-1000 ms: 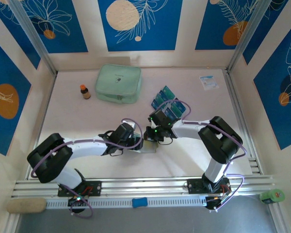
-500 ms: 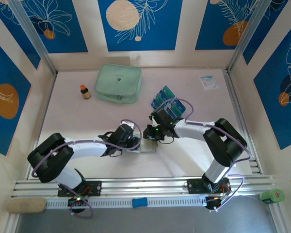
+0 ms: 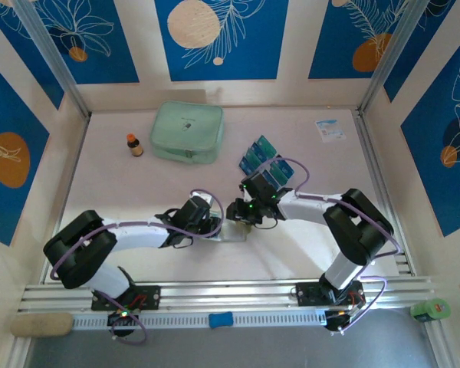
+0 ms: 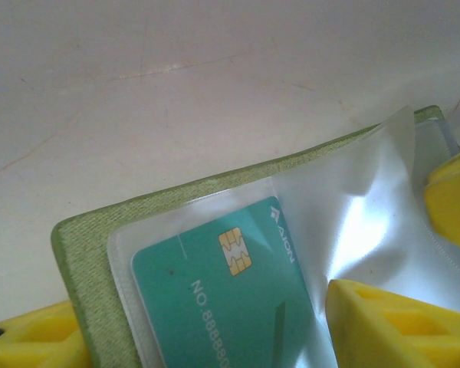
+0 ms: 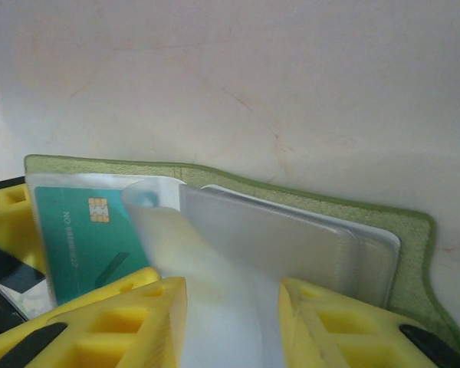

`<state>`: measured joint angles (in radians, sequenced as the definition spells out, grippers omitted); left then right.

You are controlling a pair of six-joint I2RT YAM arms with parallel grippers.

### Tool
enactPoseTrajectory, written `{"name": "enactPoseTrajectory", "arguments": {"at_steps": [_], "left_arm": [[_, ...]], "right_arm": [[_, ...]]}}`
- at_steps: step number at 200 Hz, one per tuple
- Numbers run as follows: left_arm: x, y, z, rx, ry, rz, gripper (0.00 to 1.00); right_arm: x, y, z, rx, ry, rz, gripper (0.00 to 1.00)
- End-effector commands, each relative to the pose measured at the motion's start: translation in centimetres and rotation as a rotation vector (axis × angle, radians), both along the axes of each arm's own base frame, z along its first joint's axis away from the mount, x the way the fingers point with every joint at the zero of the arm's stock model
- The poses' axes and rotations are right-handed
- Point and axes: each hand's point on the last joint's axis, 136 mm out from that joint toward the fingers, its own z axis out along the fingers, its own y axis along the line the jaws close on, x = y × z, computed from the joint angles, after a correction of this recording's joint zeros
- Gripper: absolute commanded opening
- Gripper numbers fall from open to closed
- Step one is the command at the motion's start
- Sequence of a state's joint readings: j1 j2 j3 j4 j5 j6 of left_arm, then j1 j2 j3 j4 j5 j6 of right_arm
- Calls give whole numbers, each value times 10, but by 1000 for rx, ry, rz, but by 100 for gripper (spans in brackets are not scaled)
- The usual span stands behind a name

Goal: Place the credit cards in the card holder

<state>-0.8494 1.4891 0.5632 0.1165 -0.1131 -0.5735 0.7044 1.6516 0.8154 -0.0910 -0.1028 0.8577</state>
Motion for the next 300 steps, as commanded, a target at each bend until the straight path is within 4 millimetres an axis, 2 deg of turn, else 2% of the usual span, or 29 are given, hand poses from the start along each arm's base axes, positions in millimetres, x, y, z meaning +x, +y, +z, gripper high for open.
{"name": "enactPoseTrajectory", "arguments": {"at_steps": [1,50,80,116,160,190,240,300], "left_arm": [[-14,1,-15,12,51,-30,63],[-13,1,-11,5,42,-26,68],[-11,0,-4,-9,30,-18,74],[-4,1,21,-49,-25,10,81],[4,18,56,-95,-113,93,86],[4,34,68,-116,-150,150,87],[-2,50,68,-111,-165,179,87],[-7,53,50,-87,-133,172,87]], "right_arm": [[-4,8,-4,48,42,23,37],[-4,14,-1,119,68,18,37],[-4,15,14,169,59,10,37],[-5,23,39,229,40,19,38],[-9,36,53,249,37,28,53],[-8,52,47,244,54,38,56],[-2,81,32,239,85,57,57],[0,84,23,230,105,45,57]]}}
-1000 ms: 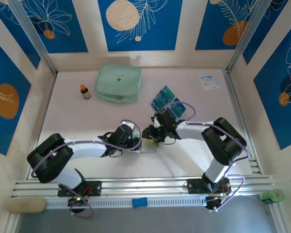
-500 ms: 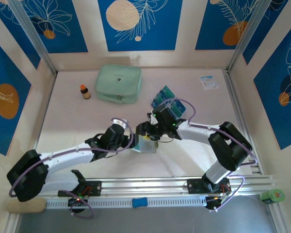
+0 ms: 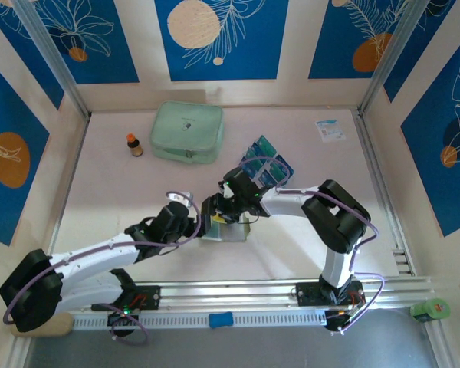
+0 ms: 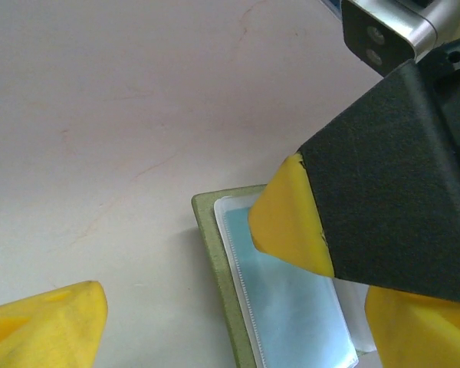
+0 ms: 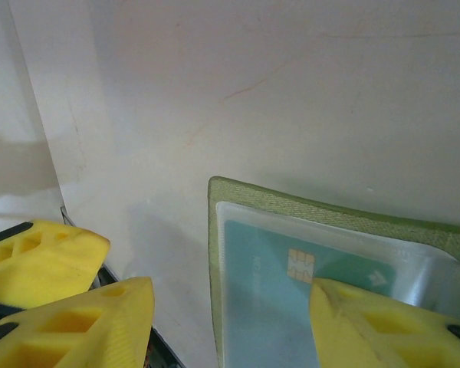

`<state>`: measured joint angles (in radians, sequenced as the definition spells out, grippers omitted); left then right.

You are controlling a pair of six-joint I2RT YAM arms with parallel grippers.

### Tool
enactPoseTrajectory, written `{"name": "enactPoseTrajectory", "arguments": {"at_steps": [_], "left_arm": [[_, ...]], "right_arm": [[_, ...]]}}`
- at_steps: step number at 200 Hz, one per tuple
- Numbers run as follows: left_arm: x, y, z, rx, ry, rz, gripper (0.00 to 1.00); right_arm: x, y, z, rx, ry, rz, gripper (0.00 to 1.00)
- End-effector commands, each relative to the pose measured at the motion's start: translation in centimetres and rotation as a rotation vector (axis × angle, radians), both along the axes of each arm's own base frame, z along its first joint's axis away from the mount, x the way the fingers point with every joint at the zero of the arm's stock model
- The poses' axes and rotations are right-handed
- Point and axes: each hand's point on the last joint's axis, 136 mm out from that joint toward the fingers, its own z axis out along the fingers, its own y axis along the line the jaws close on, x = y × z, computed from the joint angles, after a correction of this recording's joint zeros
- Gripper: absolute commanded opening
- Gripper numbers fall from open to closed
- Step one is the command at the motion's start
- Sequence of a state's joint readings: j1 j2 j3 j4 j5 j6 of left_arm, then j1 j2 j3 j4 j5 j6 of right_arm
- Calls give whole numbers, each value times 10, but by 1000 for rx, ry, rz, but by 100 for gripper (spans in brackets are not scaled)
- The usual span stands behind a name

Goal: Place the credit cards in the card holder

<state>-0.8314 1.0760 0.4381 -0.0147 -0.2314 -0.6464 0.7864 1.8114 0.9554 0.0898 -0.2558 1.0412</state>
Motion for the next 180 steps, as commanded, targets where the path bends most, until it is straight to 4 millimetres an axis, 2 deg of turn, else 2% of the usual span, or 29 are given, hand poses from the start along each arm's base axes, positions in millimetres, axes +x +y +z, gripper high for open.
{"name": "enactPoseTrajectory", "arguments": {"at_steps": [1,85,120,150,180], "left_arm": [[1,5,-10,11,8,20,87],[-1,4,-47,82,79,6,87],[-3,8,-57,109,96,11,87],[-4,9,-64,123,111,13,87],[-3,10,-66,128,113,16,87]], "right_arm": [[-3,4,2,11,15,7,57],[-2,1,6,27,18,-9,56],[10,-6,24,46,-19,-22,56],[28,-33,50,32,-87,-59,56],[52,-78,69,-70,-166,-103,57]]}}
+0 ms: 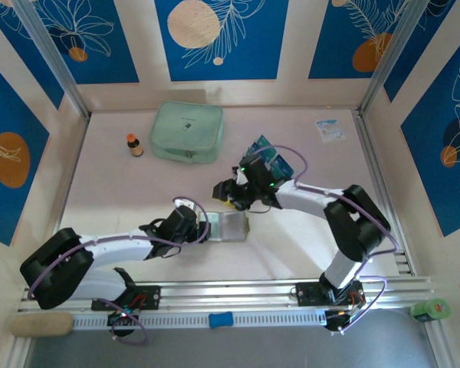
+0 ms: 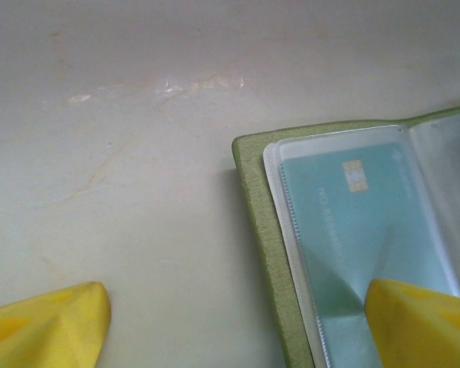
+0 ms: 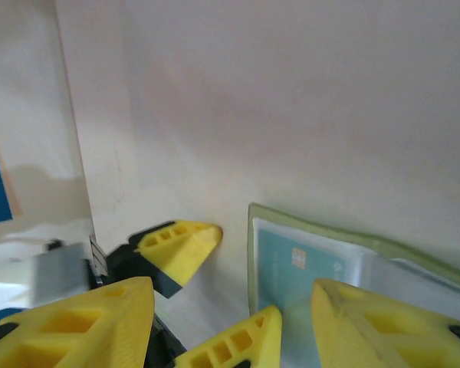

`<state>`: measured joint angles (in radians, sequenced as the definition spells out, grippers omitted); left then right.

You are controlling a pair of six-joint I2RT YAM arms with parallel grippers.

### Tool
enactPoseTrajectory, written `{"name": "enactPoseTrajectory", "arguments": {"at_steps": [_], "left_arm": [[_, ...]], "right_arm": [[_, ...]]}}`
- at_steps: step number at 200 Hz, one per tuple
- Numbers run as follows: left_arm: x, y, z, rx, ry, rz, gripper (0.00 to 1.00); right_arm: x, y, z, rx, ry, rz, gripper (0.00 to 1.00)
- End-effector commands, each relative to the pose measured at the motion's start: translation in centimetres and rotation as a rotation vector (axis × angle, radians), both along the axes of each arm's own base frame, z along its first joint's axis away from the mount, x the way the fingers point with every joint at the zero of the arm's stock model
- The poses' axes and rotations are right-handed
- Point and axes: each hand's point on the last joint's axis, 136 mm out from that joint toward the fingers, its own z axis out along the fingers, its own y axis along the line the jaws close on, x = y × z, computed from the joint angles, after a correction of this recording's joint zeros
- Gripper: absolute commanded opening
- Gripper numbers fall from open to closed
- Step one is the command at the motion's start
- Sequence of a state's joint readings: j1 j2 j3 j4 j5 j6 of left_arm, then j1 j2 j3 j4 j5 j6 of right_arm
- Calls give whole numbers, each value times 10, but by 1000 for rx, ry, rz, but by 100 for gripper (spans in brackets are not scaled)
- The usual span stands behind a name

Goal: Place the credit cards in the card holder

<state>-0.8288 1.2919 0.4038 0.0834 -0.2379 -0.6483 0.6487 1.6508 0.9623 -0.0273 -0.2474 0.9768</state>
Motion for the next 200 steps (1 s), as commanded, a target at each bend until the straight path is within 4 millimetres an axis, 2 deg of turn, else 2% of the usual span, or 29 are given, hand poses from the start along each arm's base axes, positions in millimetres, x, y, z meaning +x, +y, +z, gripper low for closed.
{"name": "enactPoseTrajectory", "arguments": {"at_steps": [1,56,105,131,156,200], "left_arm": [[-1,4,-7,13,13,9,87],[-1,6,-6,10,11,19,87],[-1,4,-7,13,15,12,87],[0,4,-7,14,14,11,87],[0,3,-7,13,13,11,87],[0,4,-8,13,17,14,87]], "right_arm": [[13,-34,19,-99,-72,-8,57],[54,-109,29,-521,-204,-23,53],[73,-156,22,-782,-227,-9,46],[78,-167,13,-869,-221,19,36],[81,-173,5,-922,-214,44,31],[84,-175,-6,-964,-204,70,28]]}}
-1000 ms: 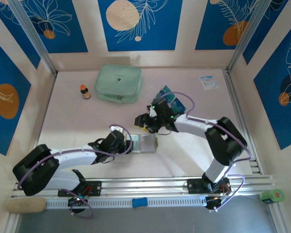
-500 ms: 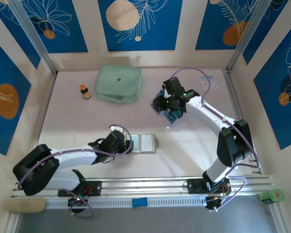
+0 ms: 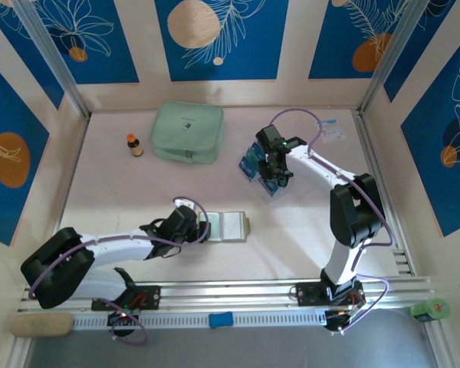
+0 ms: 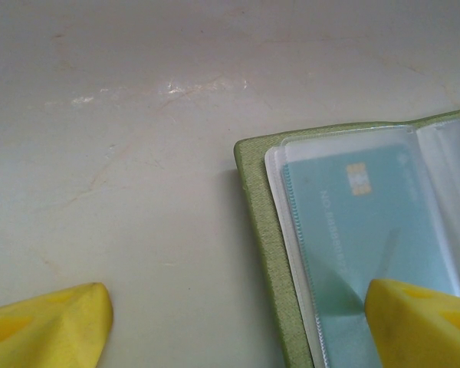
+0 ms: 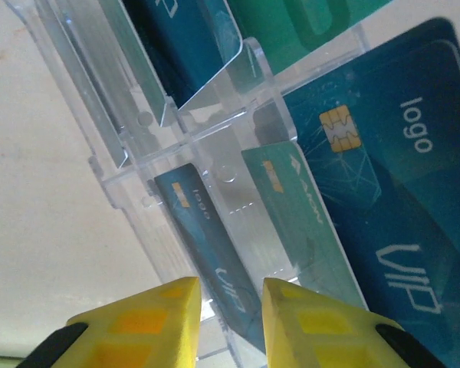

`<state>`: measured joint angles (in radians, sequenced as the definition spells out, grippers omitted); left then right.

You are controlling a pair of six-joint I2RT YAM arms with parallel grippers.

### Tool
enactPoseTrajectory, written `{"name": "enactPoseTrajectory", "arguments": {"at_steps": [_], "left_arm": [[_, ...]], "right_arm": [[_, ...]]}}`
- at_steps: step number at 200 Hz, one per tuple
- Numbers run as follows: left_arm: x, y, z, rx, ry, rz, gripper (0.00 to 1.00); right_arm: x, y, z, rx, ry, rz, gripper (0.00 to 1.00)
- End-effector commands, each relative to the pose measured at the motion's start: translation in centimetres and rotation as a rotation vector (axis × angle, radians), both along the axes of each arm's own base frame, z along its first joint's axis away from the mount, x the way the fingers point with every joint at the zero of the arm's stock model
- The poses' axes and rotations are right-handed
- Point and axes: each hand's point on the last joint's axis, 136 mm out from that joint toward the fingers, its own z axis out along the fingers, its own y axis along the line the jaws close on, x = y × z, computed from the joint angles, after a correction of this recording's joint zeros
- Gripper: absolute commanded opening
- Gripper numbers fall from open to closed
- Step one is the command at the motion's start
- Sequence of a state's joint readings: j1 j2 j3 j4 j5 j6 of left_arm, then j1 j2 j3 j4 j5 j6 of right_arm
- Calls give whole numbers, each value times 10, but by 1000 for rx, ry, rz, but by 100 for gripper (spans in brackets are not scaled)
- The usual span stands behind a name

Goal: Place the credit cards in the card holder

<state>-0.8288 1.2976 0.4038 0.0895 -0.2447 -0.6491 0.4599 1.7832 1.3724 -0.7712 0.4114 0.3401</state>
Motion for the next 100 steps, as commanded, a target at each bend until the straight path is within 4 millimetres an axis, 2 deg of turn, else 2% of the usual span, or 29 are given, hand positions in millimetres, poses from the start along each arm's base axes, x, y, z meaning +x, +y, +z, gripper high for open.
{"name": "enactPoseTrajectory", "arguments": {"at_steps": [1,24,72,100], "left_arm": [[-2,4,-7,10,21,9,87],[-2,4,-7,12,20,8,87],[-2,4,-7,11,19,9,87],[-2,4,-6,10,18,10,87]], "right_arm": [[5,-5,4,-54,-9,21,28],[5,-4,-1,-62,-1,27,28],[1,8,-10,-10,27,55,27],[1,10,-10,3,28,58,21]]}}
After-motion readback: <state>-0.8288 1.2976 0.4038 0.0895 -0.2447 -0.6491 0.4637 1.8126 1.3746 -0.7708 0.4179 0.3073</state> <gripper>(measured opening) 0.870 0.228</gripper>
